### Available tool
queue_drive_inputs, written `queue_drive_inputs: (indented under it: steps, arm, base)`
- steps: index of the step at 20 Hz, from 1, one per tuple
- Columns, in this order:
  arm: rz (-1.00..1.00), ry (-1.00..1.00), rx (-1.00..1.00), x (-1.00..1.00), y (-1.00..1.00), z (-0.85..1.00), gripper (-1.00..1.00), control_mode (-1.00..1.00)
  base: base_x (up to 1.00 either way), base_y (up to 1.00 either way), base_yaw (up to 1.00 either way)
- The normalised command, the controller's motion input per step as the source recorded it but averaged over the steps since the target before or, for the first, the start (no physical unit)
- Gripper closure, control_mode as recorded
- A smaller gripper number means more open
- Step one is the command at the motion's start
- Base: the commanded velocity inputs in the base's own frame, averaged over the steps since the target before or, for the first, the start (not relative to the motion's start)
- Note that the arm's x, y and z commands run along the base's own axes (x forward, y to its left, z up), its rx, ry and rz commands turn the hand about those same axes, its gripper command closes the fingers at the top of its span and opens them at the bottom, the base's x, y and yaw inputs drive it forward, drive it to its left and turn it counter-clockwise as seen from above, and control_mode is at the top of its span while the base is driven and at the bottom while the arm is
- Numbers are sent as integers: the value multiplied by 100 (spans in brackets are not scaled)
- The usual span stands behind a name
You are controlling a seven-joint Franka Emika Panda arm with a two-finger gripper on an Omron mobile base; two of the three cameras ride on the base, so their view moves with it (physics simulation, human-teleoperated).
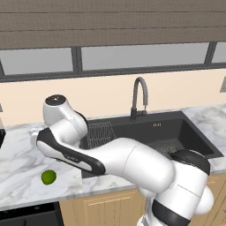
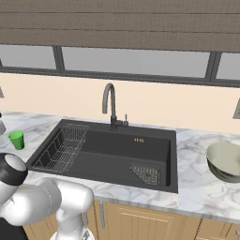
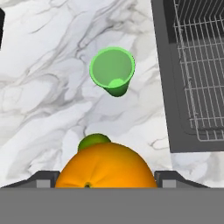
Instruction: Remove the orange and lime from the sink. Then move the bowl and cup from the counter to the sink for washing.
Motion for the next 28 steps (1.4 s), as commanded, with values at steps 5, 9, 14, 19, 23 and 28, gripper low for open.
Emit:
queue_drive_inputs:
  steps: [5, 9, 14, 19, 23, 28]
  arm:
    - [0, 5, 0, 12, 30, -12, 100, -100]
    - [0, 1, 0, 15, 21, -10, 100, -100]
    - [0, 0, 0, 13, 19, -8, 100, -100]
    - [0, 0, 0, 9, 25, -7, 100, -100]
    - [0, 0, 0, 9, 23, -6, 100, -100]
    - [0, 0, -2, 11, 14, -6, 100, -100]
  base:
    - [0, 0, 0]
    - [0, 0, 0]
    - [0, 0, 0]
    - [0, 0, 0]
    - [0, 0, 0]
    - [0, 0, 0]
